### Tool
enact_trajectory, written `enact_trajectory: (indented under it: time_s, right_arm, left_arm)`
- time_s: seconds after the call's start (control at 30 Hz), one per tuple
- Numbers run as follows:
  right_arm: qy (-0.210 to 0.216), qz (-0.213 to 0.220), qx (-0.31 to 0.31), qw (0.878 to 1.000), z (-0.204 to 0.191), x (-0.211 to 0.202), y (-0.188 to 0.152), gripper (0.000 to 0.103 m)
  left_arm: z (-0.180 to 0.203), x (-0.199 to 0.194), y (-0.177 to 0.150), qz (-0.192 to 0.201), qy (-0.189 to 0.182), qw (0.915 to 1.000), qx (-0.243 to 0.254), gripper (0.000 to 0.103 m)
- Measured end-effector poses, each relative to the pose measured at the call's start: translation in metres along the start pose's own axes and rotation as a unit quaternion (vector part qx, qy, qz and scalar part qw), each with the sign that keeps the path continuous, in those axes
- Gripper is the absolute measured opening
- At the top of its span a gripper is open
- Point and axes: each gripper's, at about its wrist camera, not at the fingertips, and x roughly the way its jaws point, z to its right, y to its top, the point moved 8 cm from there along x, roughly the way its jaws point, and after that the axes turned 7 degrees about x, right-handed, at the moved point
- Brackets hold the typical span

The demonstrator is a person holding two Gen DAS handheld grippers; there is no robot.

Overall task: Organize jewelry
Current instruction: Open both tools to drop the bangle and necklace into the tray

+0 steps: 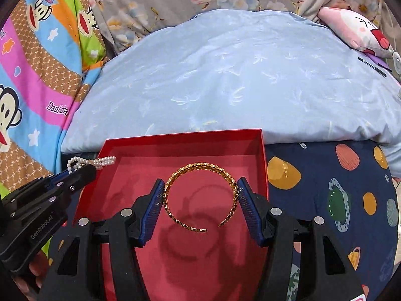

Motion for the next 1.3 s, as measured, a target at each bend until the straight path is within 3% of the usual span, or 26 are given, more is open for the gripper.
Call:
enact_trajectory:
  time_s: [0.13,0.2,0.27,0.57,0.63,0.7,0.8,0.87,1.07,1.13,1.2,1.3]
  right_arm:
    - [-0.012,-0.001,-0.007,1.000,0.000,0.006,0.003,0.059]
    - [-0.021,0.002,-0.010,1.000,0.000,0.008,0.003,0.059]
    - [-0.026,0.006,-0.015,1.000,0.000,0.008,0.003,0.061]
    - [0.008,0.009,-0.031,0.999,-0.016,-0.019,-0.020,0.061]
    - [0.025,-0.003,-0.040,0.999,-0.029,-0.026,-0.038,0.056]
    - [0.041,-0.022,-0.053,0.998,-0.044,-0.026,-0.056,0.041]
    - [0.059,-0.049,-0.075,0.994,-0.069,-0.020,-0.082,0.028]
    - [0.061,-0.066,-0.091,0.992,-0.087,-0.008,-0.098,0.025]
    - [0.033,-0.094,-0.115,0.988,-0.115,0.024,-0.119,0.022]
    - [0.017,-0.089,-0.122,0.988,-0.115,0.030,-0.119,0.018]
    - [-0.005,-0.081,-0.138,0.987,-0.115,0.033,-0.118,0.005]
    - [-0.011,-0.081,-0.149,0.985,-0.118,0.032,-0.119,0.001]
  left_arm:
    - [0.001,0.018,0.000,-0.015,0.000,0.9998,0.008,0.015]
    - [0.002,0.025,0.001,-0.018,0.007,0.9997,0.016,0.024]
    - [0.002,0.029,0.002,-0.014,0.014,0.9997,0.014,0.041]
    - [-0.012,-0.005,-0.017,0.001,0.031,0.9995,0.006,0.045]
    - [-0.020,-0.017,-0.031,0.001,0.041,0.9991,-0.006,0.049]
    - [-0.032,-0.030,-0.049,-0.002,0.054,0.9982,-0.028,0.050]
    - [-0.050,-0.046,-0.067,-0.002,0.072,0.9959,-0.054,0.050]
    - [-0.062,-0.057,-0.080,-0.002,0.088,0.9939,-0.067,0.050]
    - [-0.093,-0.078,-0.112,-0.012,0.119,0.9894,-0.083,0.052]
    - [-0.104,-0.080,-0.120,-0.017,0.121,0.9885,-0.090,0.053]
    - [-0.110,-0.081,-0.125,-0.020,0.120,0.9878,-0.097,0.053]
    - [-0.113,-0.081,-0.132,-0.026,0.114,0.9874,-0.106,0.053]
